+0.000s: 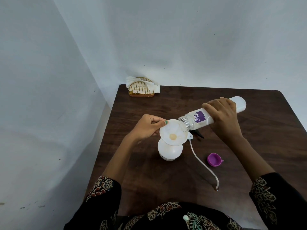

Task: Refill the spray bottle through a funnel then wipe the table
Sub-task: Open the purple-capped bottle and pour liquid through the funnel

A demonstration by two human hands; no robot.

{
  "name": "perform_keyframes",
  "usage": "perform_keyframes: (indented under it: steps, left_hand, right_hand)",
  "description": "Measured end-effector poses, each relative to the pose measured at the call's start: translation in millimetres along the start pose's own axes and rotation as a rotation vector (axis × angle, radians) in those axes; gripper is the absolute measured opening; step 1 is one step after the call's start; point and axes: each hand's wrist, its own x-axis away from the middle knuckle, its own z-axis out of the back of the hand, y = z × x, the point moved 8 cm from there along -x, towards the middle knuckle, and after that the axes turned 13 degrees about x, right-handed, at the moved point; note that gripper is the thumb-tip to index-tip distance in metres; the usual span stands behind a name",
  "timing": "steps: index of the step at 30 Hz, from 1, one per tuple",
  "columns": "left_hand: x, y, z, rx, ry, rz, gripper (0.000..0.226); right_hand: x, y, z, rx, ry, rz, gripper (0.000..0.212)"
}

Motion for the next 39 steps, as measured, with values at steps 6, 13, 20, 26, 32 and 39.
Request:
perform_keyframes:
  steps: [6,13,20,26,32,39]
  left_hand:
    - [-0.4,1.1,-0.1,-0.01,0.0,-0.006,0.024]
    - [-0.2,2.8,0.3,-0.023,-0.001,-0.012,0.024]
    - [-0.5,2.4,1.3,-0.03,0.0,-0.003,0.025]
    - [0.0,2.8,0.4,-0.03,-0.007,-0.004,0.025]
    - [-0.3,2.6,0.9,-0.023,-0.013,0.006,0.024]
    - [-1.8,0.9,1.0,-0.024,-0.014,0.012,0.024]
  right_hand:
    - [-1.1,0.8,1.9,0.011,0.014,-0.005,0.049]
    - [-2.1,1.7,1.2,0.01,0.018,0.0,0.052]
    - [-4.1,0.8,2.5,0.004,0.014,0.005,0.054]
    - [-3.9,0.4,3.5,0.006,0.006,0.002,0.054]
    - [-3.7,1.1,3.9,0.002,0.017,0.001,0.053]
    - [-4.0,1.6,3.1,0.006,0.017,-0.001,0.055]
